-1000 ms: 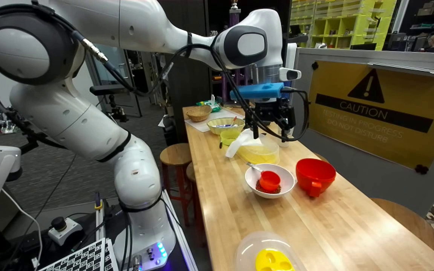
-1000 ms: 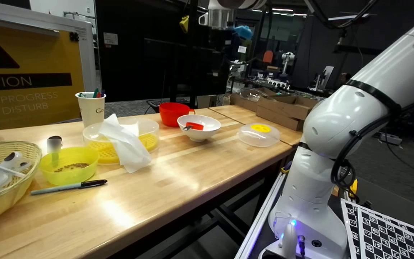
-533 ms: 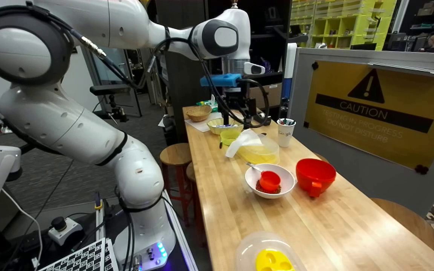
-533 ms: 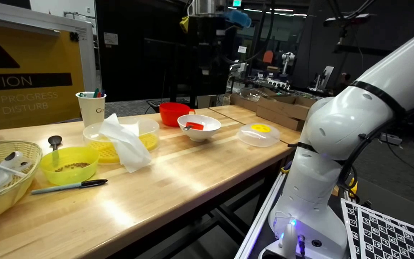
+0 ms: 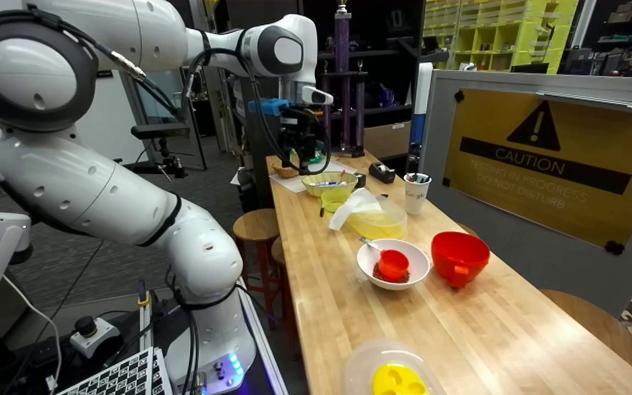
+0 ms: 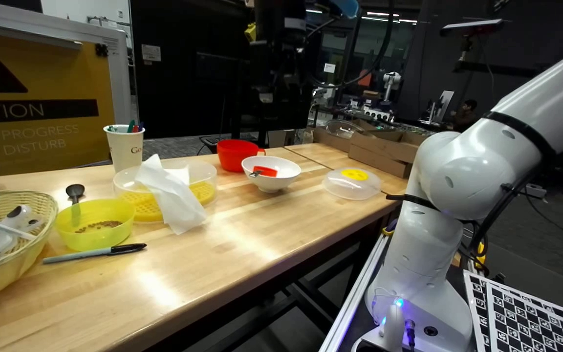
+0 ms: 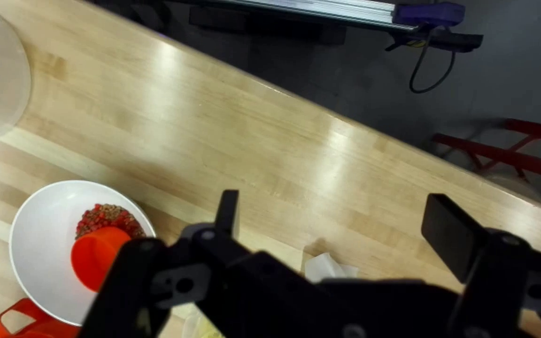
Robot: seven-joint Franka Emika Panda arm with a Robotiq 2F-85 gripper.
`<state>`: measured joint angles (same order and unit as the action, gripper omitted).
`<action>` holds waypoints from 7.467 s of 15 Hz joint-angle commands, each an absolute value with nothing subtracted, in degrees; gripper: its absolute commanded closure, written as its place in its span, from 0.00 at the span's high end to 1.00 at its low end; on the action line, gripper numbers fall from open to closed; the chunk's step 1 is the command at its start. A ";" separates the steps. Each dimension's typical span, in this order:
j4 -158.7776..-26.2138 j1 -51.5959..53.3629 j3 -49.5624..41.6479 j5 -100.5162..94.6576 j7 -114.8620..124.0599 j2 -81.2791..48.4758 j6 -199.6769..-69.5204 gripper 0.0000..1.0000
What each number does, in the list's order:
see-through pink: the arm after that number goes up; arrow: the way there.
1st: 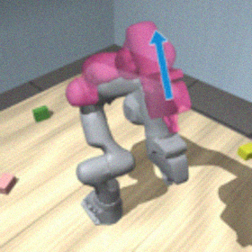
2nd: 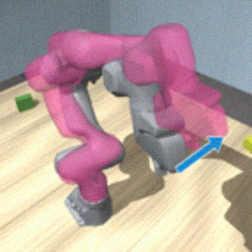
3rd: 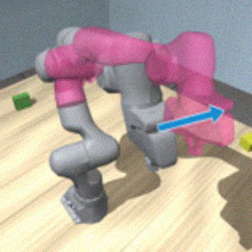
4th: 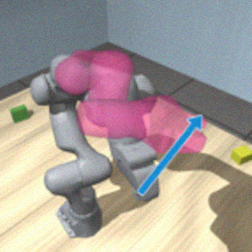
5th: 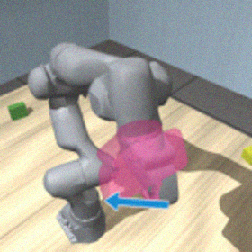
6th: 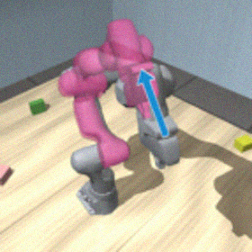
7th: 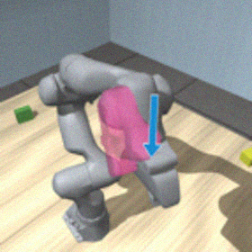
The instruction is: Use the white napkin to wipe the counter.
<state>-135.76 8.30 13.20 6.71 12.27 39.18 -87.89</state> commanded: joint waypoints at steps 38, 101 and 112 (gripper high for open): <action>-120.91 8.95 21.78 -10.27 55.64 4.34 -111.13 1.00; -103.41 12.99 12.22 -4.48 39.91 -10.78 -102.19 1.00; -104.72 13.09 9.10 -4.04 39.39 -16.23 -111.62 1.00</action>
<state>-104.30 12.65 10.90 -5.02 40.29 -17.04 -110.51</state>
